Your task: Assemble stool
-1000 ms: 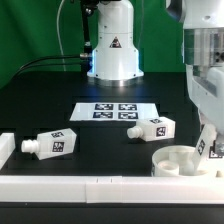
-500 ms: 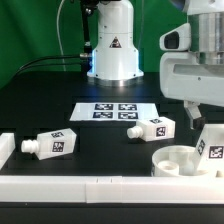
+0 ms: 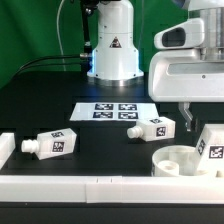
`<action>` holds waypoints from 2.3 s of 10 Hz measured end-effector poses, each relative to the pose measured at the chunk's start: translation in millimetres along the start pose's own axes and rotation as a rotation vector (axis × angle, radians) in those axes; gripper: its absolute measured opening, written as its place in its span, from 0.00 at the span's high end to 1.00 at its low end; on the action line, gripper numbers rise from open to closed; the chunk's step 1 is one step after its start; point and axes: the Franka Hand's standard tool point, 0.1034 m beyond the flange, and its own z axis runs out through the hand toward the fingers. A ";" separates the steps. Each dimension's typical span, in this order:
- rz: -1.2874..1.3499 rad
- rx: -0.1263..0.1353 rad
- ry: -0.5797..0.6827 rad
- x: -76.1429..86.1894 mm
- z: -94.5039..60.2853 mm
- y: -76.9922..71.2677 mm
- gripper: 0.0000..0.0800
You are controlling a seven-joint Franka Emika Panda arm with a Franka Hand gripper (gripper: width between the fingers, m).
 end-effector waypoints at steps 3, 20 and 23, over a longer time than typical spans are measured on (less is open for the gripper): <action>-0.162 -0.018 0.026 2.9 -0.1 4.9 0.19; -1.569 -0.219 -0.133 15.9 -0.9 -1.6 0.19; -1.395 -0.222 -0.108 13.7 -15.9 7.7 0.19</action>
Offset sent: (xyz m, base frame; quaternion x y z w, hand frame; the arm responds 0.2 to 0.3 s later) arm 0.0000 0.0000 0.0000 0.0000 0.0000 -0.1938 0.9810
